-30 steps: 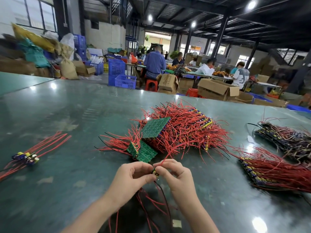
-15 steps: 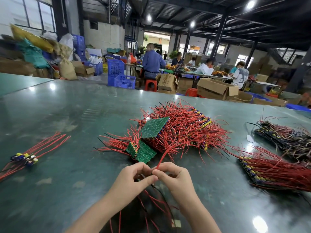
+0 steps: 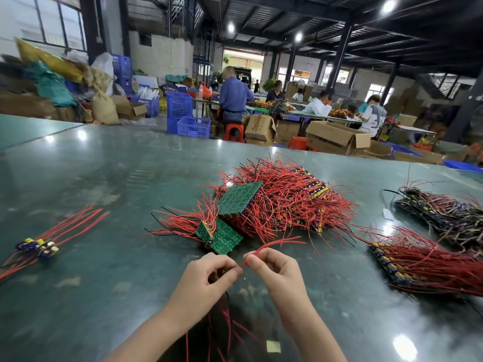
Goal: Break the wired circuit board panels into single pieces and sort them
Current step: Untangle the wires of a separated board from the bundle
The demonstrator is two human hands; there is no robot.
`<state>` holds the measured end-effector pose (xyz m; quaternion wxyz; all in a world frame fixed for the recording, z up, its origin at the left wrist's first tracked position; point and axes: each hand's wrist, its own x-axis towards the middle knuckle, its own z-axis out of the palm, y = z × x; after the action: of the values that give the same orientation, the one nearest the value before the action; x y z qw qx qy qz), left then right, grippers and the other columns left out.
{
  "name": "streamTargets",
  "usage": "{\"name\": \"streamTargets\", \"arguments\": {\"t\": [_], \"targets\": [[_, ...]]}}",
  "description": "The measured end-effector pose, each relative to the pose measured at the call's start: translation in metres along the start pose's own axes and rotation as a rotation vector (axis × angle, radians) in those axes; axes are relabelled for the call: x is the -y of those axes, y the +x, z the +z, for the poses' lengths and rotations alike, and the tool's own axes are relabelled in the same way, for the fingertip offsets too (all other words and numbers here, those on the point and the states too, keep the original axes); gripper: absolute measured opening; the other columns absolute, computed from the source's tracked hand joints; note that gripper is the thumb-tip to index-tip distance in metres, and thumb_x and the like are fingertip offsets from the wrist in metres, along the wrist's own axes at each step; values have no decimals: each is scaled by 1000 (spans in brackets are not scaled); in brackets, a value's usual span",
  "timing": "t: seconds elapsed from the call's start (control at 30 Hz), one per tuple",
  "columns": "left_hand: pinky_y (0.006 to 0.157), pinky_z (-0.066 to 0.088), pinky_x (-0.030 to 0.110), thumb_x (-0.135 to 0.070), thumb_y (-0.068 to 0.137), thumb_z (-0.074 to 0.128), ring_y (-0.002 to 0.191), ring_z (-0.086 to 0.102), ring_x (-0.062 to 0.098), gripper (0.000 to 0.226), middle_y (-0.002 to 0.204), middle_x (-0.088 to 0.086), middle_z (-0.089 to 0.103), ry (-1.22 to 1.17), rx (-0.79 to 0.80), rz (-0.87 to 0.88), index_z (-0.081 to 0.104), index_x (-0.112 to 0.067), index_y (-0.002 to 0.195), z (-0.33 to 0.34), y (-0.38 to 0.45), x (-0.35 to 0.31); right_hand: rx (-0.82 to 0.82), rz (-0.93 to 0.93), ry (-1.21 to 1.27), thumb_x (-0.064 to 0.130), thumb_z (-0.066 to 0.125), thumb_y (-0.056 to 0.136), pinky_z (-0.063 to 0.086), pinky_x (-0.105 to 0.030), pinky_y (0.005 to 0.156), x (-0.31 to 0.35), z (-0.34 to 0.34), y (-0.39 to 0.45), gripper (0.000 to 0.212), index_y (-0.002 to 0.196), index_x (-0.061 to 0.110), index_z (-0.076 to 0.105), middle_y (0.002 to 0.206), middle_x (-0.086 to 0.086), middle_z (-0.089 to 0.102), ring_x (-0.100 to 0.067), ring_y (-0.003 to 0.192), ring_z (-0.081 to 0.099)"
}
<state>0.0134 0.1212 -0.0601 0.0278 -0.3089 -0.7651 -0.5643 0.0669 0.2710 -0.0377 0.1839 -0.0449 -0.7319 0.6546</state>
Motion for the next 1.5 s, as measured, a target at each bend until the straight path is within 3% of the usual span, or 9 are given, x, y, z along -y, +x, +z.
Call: {"name": "streamTargets", "arguments": {"t": [0.13,0.3,0.53,0.73,0.93,1.13,1.3,1.4,1.5], "targets": [[68,38,15,-18,79,76,78,56,10,16,76,-2,58,129,-37,43,72,-30,68,-2,2,-3,10,-20,-141,11,70,83,31,-11,50,-2,-6,2,19,65,14,65,51,13,54,0,48,37],[72,42,24,-15,79,76,81,55,10,29,79,-3,55,100,-46,20,69,-38,63,-6,0,-3,-16,-22,-10,9,68,83,45,-9,66,1,-6,3,15,75,19,76,75,6,74,1,69,63],[79,40,25,-33,70,66,85,53,9,12,81,-1,54,35,-30,-12,66,-39,60,-10,1,-8,-131,-29,11,8,63,87,45,-8,64,-6,-9,7,23,70,19,73,70,5,72,2,65,62],[85,32,16,-38,65,65,92,50,8,14,83,1,53,117,-44,-22,62,-42,52,-22,6,-4,-154,-67,-265,13,70,84,49,-40,76,-14,-14,10,23,67,28,70,74,2,71,-27,76,62],[84,29,9,-35,72,68,94,50,9,16,85,-5,53,196,14,-10,62,-42,58,-18,2,1,-147,-47,-93,14,67,86,45,-10,65,-5,-14,8,20,71,23,75,72,8,73,1,68,63],[86,33,23,-18,79,75,94,50,13,30,85,-6,52,205,64,4,64,-39,62,-15,2,0,-193,-51,110,8,62,87,43,-4,66,-3,-19,6,26,69,18,77,74,4,74,3,72,65],[76,42,20,-21,76,74,82,57,11,11,78,-7,66,-76,-100,17,75,-31,71,-17,4,-5,-96,18,130,22,54,92,42,-13,64,-3,-11,7,22,99,17,74,78,5,72,-3,65,54],[67,47,14,-28,68,78,77,60,4,6,81,-10,68,-511,-238,-68,78,-26,74,-19,10,-12,26,32,54,17,54,93,43,-15,60,-3,1,3,18,100,19,70,81,3,73,-3,62,54],[52,47,14,-55,40,90,57,57,4,51,71,-4,65,-760,-198,-232,77,-19,75,-20,10,-12,102,25,-25,13,57,92,41,-11,60,-4,6,0,16,91,17,73,73,4,72,0,60,54]]}}
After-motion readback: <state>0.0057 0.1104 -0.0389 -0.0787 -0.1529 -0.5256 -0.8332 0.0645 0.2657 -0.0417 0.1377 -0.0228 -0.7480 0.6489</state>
